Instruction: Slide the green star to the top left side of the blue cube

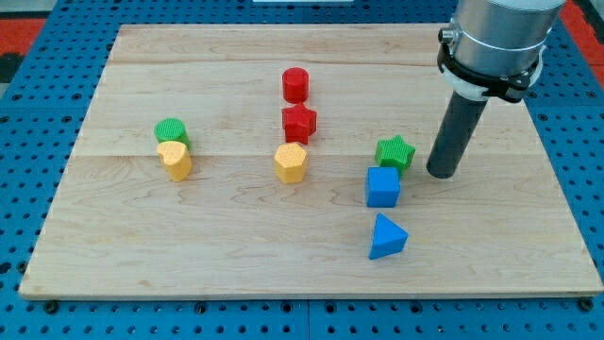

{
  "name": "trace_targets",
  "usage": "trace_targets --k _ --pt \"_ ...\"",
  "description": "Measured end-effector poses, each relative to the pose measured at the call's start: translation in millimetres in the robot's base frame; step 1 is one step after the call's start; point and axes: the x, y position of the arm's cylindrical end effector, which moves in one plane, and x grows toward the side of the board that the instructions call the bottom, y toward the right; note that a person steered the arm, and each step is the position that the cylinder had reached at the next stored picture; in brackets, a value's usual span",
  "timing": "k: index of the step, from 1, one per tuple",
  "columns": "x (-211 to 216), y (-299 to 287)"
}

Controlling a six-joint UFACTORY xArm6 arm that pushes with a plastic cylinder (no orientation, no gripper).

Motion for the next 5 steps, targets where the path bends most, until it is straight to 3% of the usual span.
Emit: trace_targets --k 4,5 --pt "-31 -7" --pt "7 30"
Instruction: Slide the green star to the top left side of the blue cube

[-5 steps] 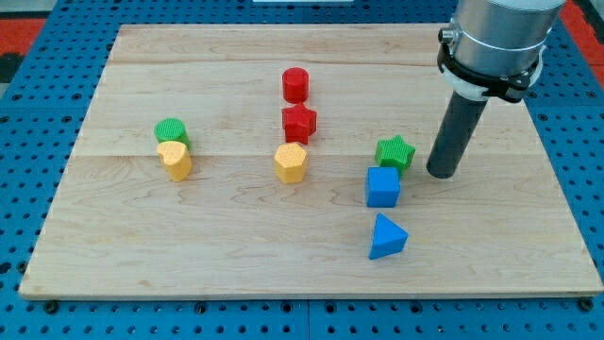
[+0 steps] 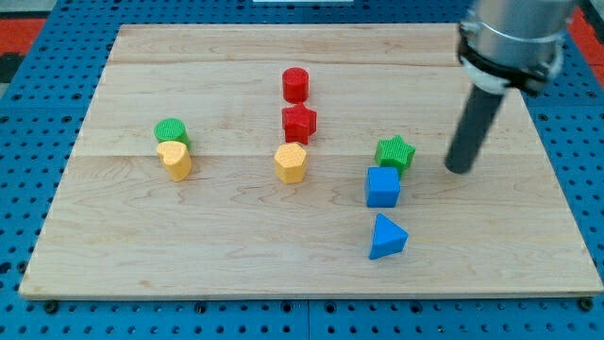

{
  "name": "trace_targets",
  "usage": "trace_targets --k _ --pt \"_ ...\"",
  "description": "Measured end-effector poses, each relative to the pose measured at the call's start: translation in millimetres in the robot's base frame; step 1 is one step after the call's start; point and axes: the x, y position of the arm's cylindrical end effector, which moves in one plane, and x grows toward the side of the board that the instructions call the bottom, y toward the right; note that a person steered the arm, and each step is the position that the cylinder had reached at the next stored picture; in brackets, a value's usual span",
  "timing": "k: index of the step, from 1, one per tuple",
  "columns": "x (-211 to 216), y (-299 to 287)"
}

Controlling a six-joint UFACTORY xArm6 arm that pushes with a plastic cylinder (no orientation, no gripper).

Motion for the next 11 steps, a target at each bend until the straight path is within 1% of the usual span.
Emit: trace_targets --k 1,3,4,5,6,7,8,9,10,11 --pt "4 -13" --pt "-29 -80" --pt "-38 -89" --pt "-82 -59" --pt "-173 -71" --pt "-268 -121" --pt "-285 -161" --pt "-277 -254" --pt "-248 -334" --pt "-175 -369"
